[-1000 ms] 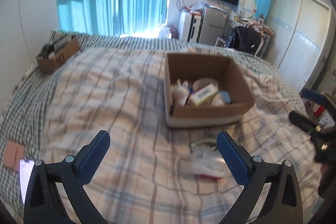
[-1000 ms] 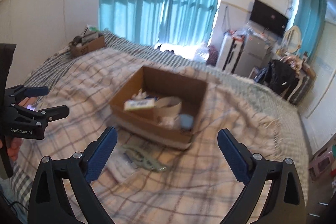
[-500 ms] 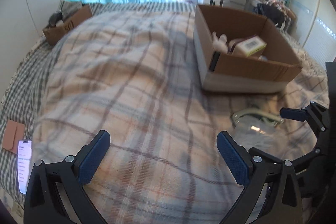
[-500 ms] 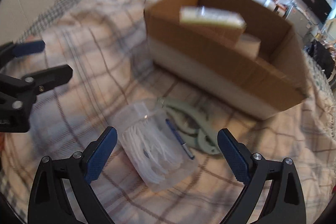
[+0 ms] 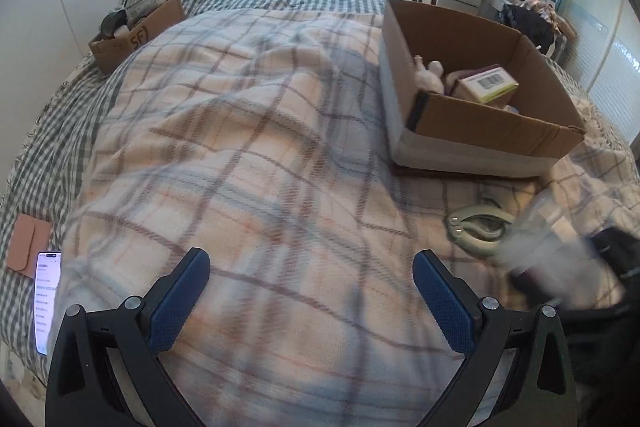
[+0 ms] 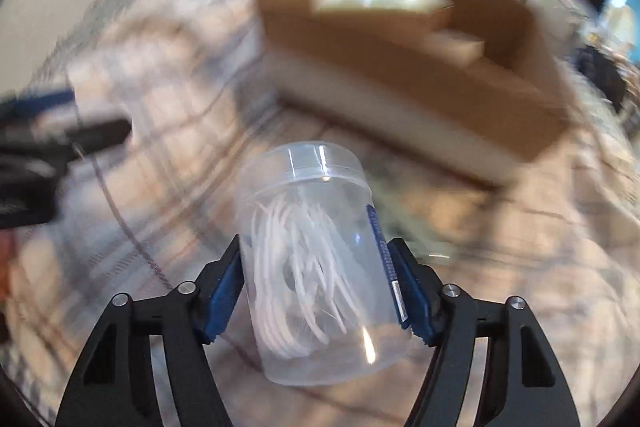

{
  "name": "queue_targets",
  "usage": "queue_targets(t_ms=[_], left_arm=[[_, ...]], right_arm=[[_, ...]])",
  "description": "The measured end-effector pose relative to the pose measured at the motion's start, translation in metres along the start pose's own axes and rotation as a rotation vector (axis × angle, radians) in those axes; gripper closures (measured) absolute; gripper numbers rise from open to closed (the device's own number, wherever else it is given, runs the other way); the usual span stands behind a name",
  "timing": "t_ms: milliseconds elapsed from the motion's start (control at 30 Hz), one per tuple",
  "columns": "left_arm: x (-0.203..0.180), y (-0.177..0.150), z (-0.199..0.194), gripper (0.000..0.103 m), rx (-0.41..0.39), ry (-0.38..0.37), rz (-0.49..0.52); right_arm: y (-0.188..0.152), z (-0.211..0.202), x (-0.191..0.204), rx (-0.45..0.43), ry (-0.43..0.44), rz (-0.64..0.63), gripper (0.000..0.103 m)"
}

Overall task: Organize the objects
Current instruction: 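Grasp the clear cotton-swab jar with the right tool while the left tool grasps the pale green clip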

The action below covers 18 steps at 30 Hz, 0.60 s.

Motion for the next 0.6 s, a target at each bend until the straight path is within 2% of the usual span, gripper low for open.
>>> queue_targets(t_ms=[100,200,267,400,600], left_arm=[[-0.026,-0.003,0.001,0.000,0.021,-0.040,0.039],[-0.060,-0.007,0.010,0.000,0.058,-0.074,0.088],[-0.079,-0.009,0.020,0.000,0.107,-0.107,0.101],[-0.111,-0.012,0.040,0.000,0.105,-0.083,0.165],[-0.146,-0.026,0.063,0.000,0.110,-0.096,0.308]], right_arm=[[-0.005,-0.043,-0.036,-0.086,-0.063,0.062,0.037],[-0.011,-0.070,-0.067,-0.124,-0.143,0.094,0.037],[-0.008,-0.076,-0.087,-0.130,-0.158,0.115,0.038],[-0.009,-0.076,-0.115,-0.134,-0.199,0.127,0.038],[-0.024,-0.046,-0.134,-0.126,-0.127,0.169,0.038]])
Point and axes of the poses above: each gripper's, at about its wrist camera, not at the fingertips, and z roughly the way its jaws point, x to its left, y to its top, the point moved 2 cm from there along z, roughly the way its jaws point, and after that the axes turned 8 degrees about -z, right-handed, at the moved point
